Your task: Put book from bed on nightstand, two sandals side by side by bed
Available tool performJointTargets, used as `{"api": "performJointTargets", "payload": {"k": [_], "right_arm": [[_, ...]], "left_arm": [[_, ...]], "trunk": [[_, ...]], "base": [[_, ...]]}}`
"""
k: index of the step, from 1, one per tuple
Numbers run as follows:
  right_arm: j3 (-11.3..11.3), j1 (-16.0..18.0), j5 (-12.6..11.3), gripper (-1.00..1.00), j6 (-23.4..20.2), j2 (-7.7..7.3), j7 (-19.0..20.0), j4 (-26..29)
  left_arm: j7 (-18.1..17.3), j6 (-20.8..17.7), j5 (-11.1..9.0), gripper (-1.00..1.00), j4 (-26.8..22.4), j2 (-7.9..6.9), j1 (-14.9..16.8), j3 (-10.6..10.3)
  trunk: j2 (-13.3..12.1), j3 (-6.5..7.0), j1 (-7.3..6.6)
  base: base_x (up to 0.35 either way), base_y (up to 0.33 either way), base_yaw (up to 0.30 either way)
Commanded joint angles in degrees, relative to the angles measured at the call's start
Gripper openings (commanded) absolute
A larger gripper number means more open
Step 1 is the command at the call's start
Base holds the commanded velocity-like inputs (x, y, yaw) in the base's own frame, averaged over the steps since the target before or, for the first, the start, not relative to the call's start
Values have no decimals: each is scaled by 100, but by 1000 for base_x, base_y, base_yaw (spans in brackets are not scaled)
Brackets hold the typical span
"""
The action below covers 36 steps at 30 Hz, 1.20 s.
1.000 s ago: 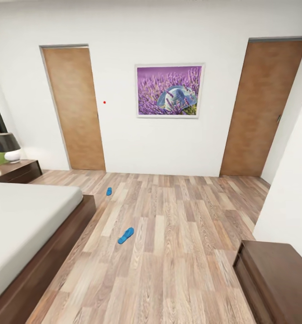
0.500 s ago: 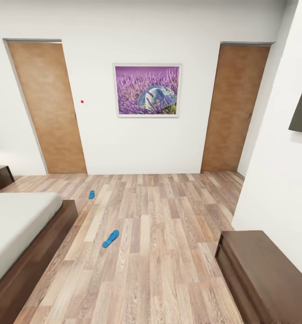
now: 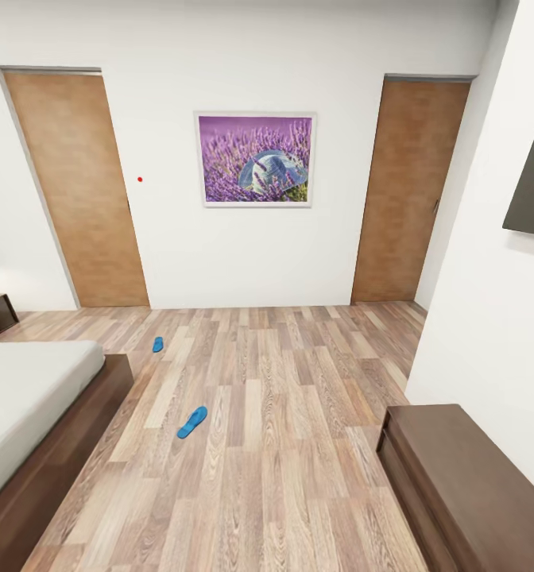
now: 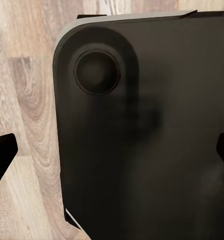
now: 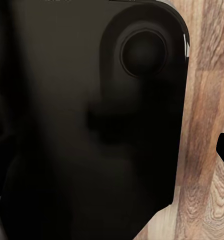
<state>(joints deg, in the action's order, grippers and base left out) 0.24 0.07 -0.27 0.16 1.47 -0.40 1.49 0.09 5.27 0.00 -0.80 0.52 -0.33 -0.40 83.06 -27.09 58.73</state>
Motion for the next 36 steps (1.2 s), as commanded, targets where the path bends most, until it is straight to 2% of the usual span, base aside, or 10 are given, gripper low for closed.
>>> {"api": "performJointTargets", "payload": {"k": [1, 12, 36], "right_arm": [[2, 1, -3, 100, 2, 1, -4, 3], [2, -1, -5, 100, 2, 1, -4, 4], [2, 1, -5, 100, 2, 2, -4, 2]], "left_arm": [[1, 9, 0, 100, -8, 0, -2, -4], [0, 9, 6, 100, -8, 0, -5, -8], [0, 9, 9, 100, -8, 0, -4, -11]], "trunk": [[2, -4, 0], [2, -5, 0], [2, -5, 0]], "base": [[20, 0, -10], [163, 52, -4], [312, 22, 0]]}}
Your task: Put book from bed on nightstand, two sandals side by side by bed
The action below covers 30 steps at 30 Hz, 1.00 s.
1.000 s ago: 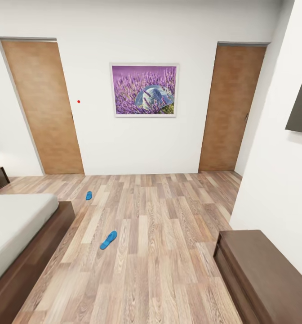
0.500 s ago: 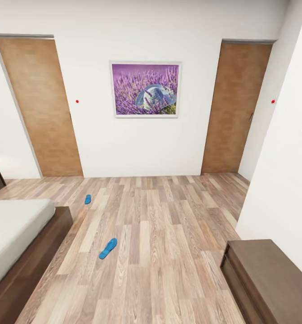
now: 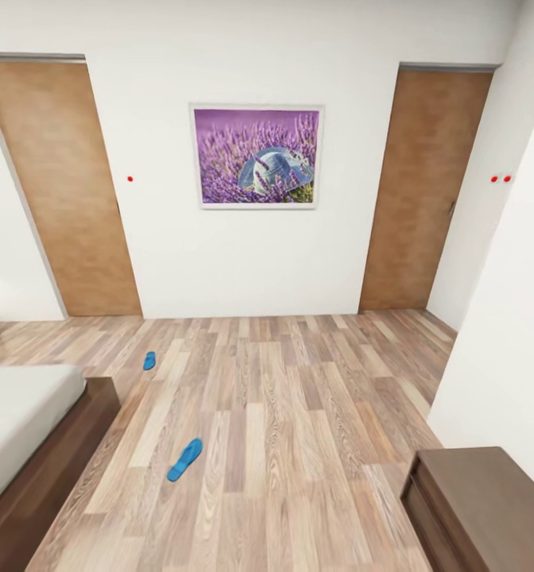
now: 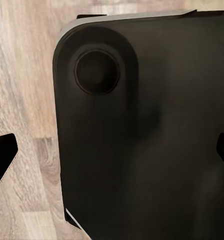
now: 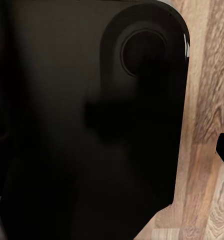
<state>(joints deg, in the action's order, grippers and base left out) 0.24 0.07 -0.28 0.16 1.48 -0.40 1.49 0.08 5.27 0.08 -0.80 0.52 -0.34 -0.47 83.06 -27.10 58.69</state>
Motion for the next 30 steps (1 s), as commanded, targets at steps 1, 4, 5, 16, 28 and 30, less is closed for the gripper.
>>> {"api": "performJointTargets", "payload": {"k": [1, 4, 5, 16, 28, 30], "right_arm": [[2, 1, -2, 100, 2, 1, -4, 3], [2, 0, -1, 100, 2, 1, -4, 2], [2, 0, 0, 100, 2, 1, -4, 2], [3, -2, 0, 100, 2, 1, -4, 2], [3, 0, -4, 100, 2, 1, -4, 1], [3, 0, -2, 100, 2, 1, -4, 1]], "left_arm": [[1, 9, 1, 100, -8, 0, -2, -5], [1, 9, 1, 100, -8, 0, -2, -5], [1, 9, 1, 100, -8, 0, -1, -5], [1, 9, 1, 100, -8, 0, -1, -6], [1, 9, 1, 100, -8, 0, -1, -6], [1, 9, 1, 100, -8, 0, -1, -6]], "trunk": [[2, -4, 3], [2, -4, 3], [2, -4, 3], [2, -4, 3], [2, -4, 3], [2, -4, 3]], "base": [[325, -48, 0], [325, -57, 0], [326, -51, 0], [326, -23, 0], [326, -4, 0], [326, -1, 0]]}}
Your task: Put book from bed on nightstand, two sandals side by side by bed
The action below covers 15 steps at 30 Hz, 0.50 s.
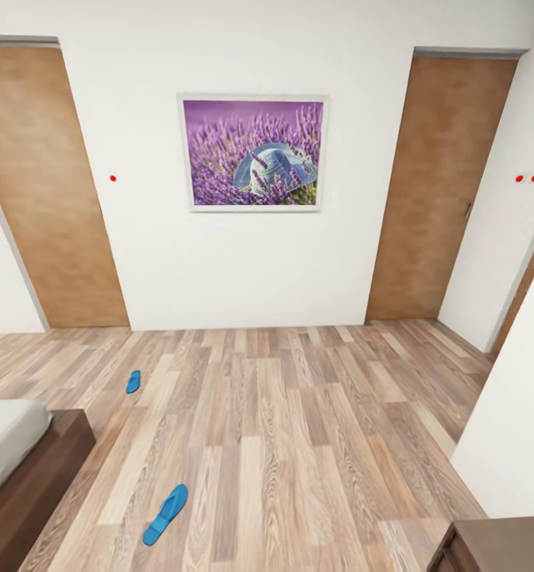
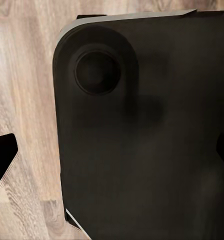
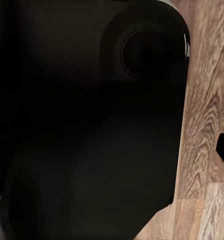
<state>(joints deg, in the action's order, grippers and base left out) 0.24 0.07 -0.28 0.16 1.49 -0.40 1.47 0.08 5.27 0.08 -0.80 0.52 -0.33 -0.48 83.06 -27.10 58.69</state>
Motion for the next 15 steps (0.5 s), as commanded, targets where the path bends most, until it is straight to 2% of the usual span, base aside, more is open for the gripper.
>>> {"api": "performJointTargets", "payload": {"k": [1, 15], "right_arm": [[2, 1, -2, 100, 2, 1, -4, 3], [0, 0, 1, 100, 2, 1, -4, 3]], "left_arm": [[1, 9, 1, 100, -8, 0, -2, -4], [1, 9, 1, 100, -8, 0, -3, -5]], "trunk": [[2, -4, 3], [2, -4, 3]], "base": [[326, -1, 0], [324, -23, 0]]}}
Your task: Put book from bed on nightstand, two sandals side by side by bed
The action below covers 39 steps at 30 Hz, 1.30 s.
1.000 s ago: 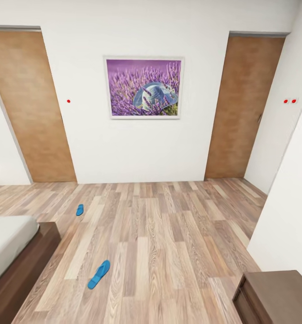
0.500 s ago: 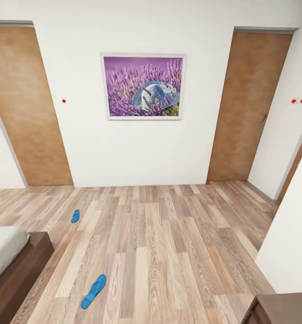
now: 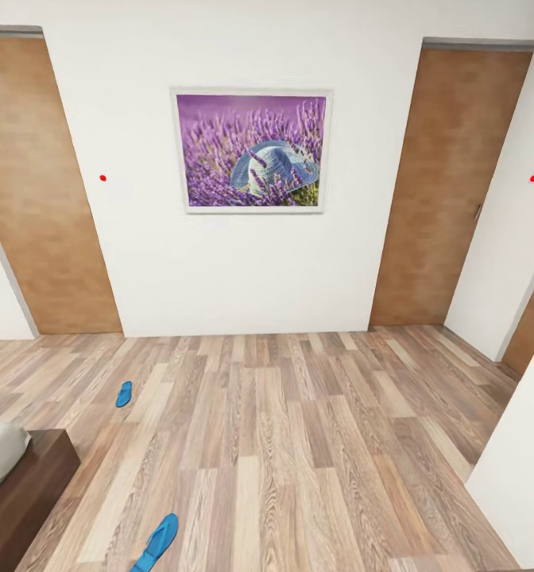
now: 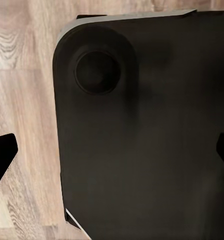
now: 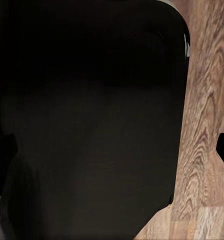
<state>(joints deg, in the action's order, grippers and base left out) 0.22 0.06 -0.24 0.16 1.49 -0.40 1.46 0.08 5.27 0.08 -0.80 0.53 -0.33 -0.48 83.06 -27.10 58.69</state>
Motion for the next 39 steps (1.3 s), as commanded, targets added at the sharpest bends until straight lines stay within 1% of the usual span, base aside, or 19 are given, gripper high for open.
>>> {"api": "performJointTargets", "payload": {"k": [1, 39], "right_arm": [[2, 1, -3, 100, 2, 1, -4, 3], [-12, 0, -3, 100, 2, 8, -4, 3]], "left_arm": [[1, 9, 1, 100, -8, 0, -2, -4], [1, 9, 1, 100, -8, 0, -4, -4]], "trunk": [[2, -4, 3], [2, -4, 3]], "base": [[318, -71, 0], [305, -113, 0]]}}
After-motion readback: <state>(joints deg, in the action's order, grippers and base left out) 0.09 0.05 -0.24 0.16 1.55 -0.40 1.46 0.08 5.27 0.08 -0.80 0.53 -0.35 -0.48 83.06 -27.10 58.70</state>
